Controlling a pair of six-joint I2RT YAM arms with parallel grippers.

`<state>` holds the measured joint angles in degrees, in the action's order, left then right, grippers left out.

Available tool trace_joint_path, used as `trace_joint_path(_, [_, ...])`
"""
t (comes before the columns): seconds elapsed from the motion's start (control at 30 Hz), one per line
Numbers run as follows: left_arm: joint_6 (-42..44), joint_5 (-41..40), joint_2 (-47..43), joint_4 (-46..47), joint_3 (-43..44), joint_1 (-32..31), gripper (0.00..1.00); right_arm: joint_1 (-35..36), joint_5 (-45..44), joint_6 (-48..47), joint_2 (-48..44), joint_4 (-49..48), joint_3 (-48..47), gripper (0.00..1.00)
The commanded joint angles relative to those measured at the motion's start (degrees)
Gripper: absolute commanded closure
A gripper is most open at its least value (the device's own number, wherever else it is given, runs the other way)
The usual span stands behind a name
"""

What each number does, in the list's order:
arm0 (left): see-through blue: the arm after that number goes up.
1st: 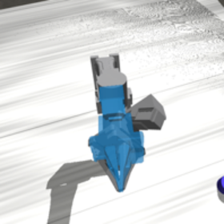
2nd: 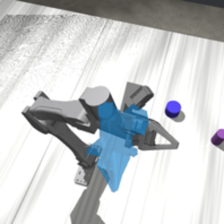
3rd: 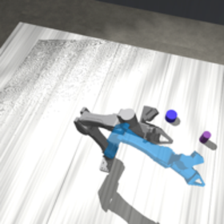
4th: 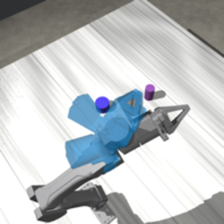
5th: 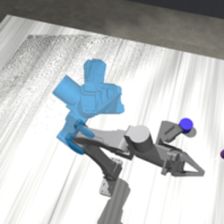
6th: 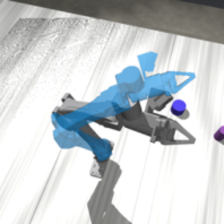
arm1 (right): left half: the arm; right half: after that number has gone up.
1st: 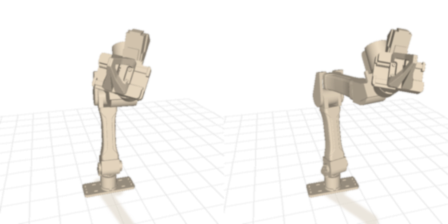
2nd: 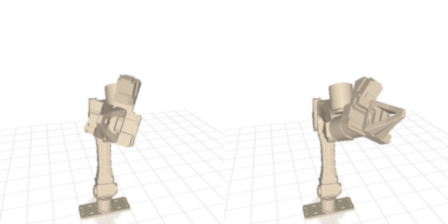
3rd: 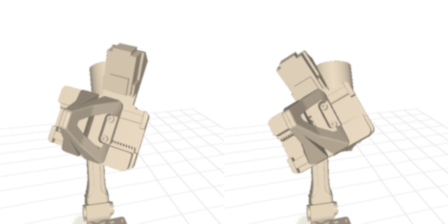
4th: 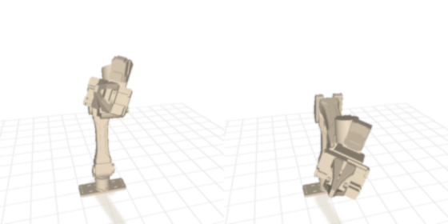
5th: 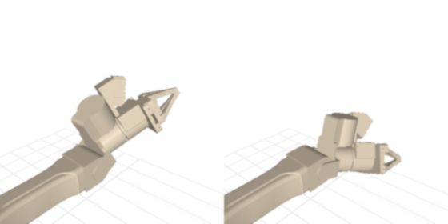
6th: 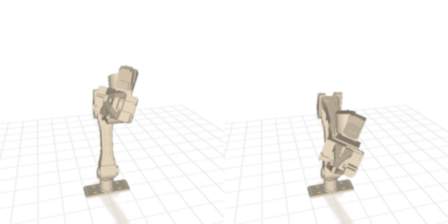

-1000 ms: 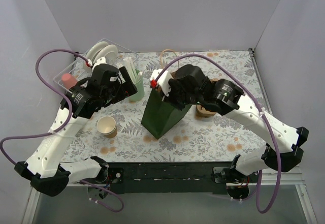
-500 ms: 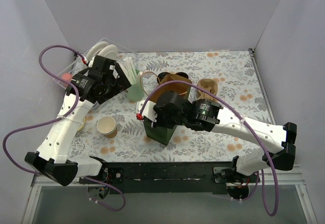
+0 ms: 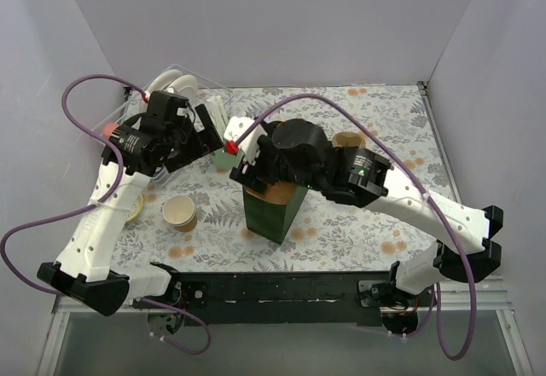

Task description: Pack the takeout coffee

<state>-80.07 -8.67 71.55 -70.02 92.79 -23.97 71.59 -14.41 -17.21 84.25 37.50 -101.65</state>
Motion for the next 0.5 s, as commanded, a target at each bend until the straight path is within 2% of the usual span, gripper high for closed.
trace_joint_path(0.0, [4.0, 8.1, -3.2, 1.6, 1.3, 0.3, 0.02, -3.8, -5.0, 1.8, 1.7, -4.1, -9.0, 0.23])
trace_joint_path(0.13, [3.1, 14.2, -4.7, 1.0, 0.4, 0.3, 0.02, -16.9, -1.8, 4.9, -0.4, -8.9, -6.6, 0.25])
trace_joint_path(0.17, [2.2, 15.5, -5.3, 1.3, 0.0, 0.3, 0.02, -22.4, -0.2, 5.2, -0.6, -9.9, -6.3, 0.24])
trace_joint_path(0.2, [0.8, 18.7, -6.3, 2.1, -1.6, 0.3, 0.03, -25.0, 0.7, 5.1, -0.3, -10.1, -7.3, 0.22])
trace_joint_path(0.27, [-4.6, 22.4, -9.6, 5.8, -4.4, 0.3, 0.04, -31.0, 0.5, 4.5, 1.8, -8.8, -9.4, 0.22])
trace_joint_path(0.33, [-11.5, 28.6, -11.2, 8.0, -10.0, 0.3, 0.06, -36.1, 0.7, 8.8, 2.1, -9.3, -8.3, 0.22])
trace_joint_path(0.37, [-13.7, 30.9, -12.6, 9.8, -11.8, 0.3, 0.08, -42.1, 4.9, 11.1, 2.0, -9.4, -7.3, 0.23])
trace_joint_path(0.4, [-15.5, 32.1, -13.3, 10.3, -13.1, 0.2, 0.13, -44.8, 7.4, 13.1, 1.9, -8.7, -6.6, 0.23])
trace_joint_path(0.47, [-18.9, 31.6, -16.3, 10.5, -15.8, 0.1, 0.14, -49.7, 9.7, 15.6, 1.5, -7.6, -3.2, 0.24])
